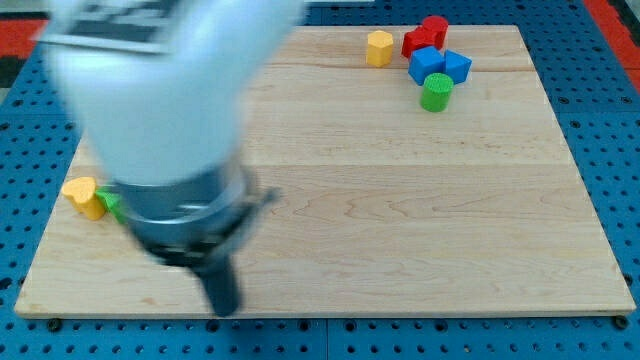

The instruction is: Separate the green star and yellow heart from the each other

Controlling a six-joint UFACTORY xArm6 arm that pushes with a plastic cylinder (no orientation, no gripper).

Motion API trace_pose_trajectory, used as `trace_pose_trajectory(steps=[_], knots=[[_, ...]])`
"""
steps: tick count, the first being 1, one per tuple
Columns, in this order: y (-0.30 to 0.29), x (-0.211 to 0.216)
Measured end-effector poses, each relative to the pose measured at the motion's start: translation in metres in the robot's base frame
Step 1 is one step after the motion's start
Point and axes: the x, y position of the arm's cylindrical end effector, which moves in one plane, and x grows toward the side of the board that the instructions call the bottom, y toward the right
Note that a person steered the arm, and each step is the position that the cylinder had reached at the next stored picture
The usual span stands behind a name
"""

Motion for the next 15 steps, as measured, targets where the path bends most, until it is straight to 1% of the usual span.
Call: trace_pose_trajectory(steps=[1, 2, 3, 5, 6, 7, 8, 9, 10, 11, 12, 13, 14, 15], knots=[[-0.083, -0.026], [-0.139, -0.042], [-0.136, -0.089], [-0.066, -0.167], [-0.054, -0.162], [-0.073, -0.152], [-0.118, -0.126], [-0.148, -0.118], [-0.175, -0.119], [-0.175, -0.147], [-0.129, -0.171], [-0.076, -0.175], [-0.045, -0.155], [-0.027, -0.13]])
